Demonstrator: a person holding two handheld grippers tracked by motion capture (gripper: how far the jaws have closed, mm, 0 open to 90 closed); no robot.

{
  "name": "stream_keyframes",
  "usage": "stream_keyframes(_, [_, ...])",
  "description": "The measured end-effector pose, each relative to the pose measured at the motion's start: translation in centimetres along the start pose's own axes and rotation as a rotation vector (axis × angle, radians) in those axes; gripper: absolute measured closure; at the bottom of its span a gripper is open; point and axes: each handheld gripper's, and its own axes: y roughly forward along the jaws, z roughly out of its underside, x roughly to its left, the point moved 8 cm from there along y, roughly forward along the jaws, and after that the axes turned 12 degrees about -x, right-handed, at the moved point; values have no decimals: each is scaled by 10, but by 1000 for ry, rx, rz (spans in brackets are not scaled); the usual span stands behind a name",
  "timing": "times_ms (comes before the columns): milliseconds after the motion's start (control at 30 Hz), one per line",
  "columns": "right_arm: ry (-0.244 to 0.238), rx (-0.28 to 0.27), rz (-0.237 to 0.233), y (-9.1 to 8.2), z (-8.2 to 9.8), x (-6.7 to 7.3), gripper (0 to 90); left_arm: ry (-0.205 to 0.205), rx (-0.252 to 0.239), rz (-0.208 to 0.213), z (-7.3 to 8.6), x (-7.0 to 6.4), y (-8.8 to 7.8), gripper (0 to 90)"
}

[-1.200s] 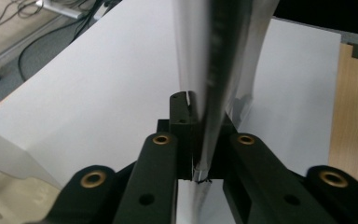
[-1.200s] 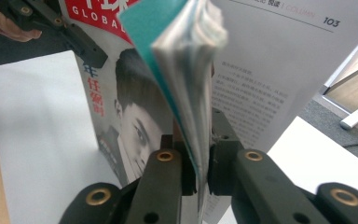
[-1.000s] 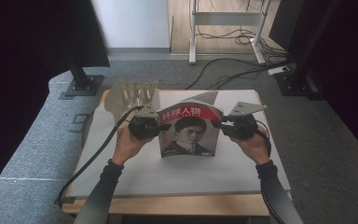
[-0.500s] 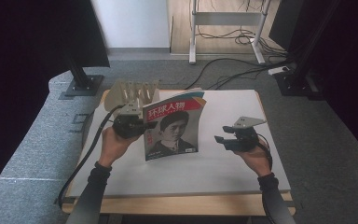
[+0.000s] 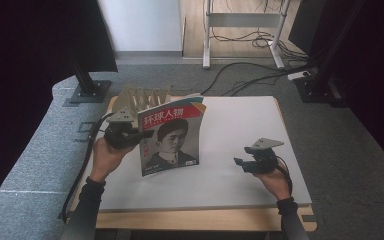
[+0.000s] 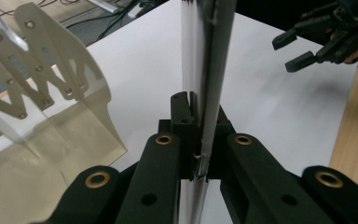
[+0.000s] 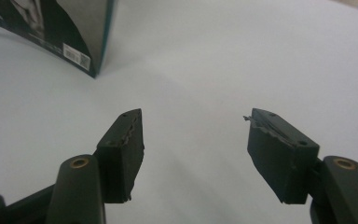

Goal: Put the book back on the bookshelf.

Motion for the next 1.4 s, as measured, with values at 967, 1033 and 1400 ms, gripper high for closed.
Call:
stream_keyframes(967, [83, 99, 74, 13, 61, -12, 123, -78, -74, -158, 3, 30, -73, 870])
stream_keyframes(1033, [83, 97, 75, 13, 61, -12, 123, -88, -76, -178, 4, 34, -79, 870])
stream_keyframes(1400, [67, 104, 84, 14, 62, -11, 121, -135, -99, -301, 10, 61, -121, 871])
